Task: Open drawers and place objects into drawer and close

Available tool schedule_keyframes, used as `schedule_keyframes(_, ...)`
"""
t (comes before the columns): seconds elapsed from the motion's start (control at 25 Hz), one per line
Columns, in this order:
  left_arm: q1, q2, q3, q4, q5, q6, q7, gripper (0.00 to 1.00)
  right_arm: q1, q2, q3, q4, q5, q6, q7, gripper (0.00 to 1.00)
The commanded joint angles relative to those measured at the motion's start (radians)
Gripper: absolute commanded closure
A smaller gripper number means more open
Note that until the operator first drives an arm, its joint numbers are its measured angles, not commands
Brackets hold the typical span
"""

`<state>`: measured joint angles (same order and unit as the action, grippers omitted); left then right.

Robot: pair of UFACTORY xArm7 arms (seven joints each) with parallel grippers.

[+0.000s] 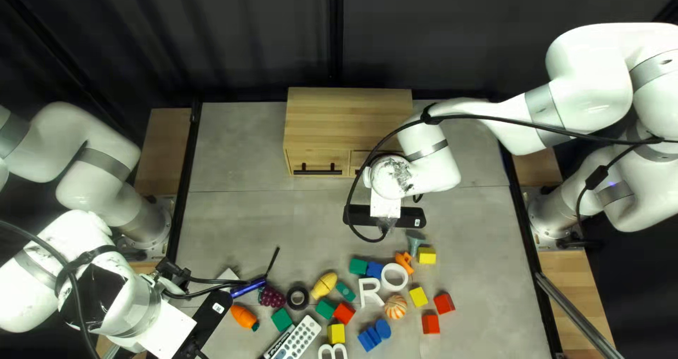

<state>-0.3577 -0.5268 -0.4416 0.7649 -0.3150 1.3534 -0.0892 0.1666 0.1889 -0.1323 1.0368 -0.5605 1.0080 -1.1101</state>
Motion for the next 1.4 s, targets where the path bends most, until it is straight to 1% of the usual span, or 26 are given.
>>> schedule_keyframes(0.04, 0.0, 0.0, 0.0, 0.0, 0.0, 0.0, 0.0, 0.0, 0.001, 0.001, 0.001, -0.001, -0.001, -0.001, 0.0, 0.89)
schedule_keyframes(0.76, 0.0, 0.0, 0.0, 0.0, 0.0, 0.0, 0.0, 0.0, 0.012, 0.0, 0.008, -0.008, -0.006, -0.002, 0.019, 0.92)
schedule_keyframes(1.4, 0.0, 0.0, 0.0, 0.0, 0.0, 0.0, 0.0, 0.0, 0.025, -0.01, 0.019, -0.018, -0.005, -0.003, 0.031, 0.91)
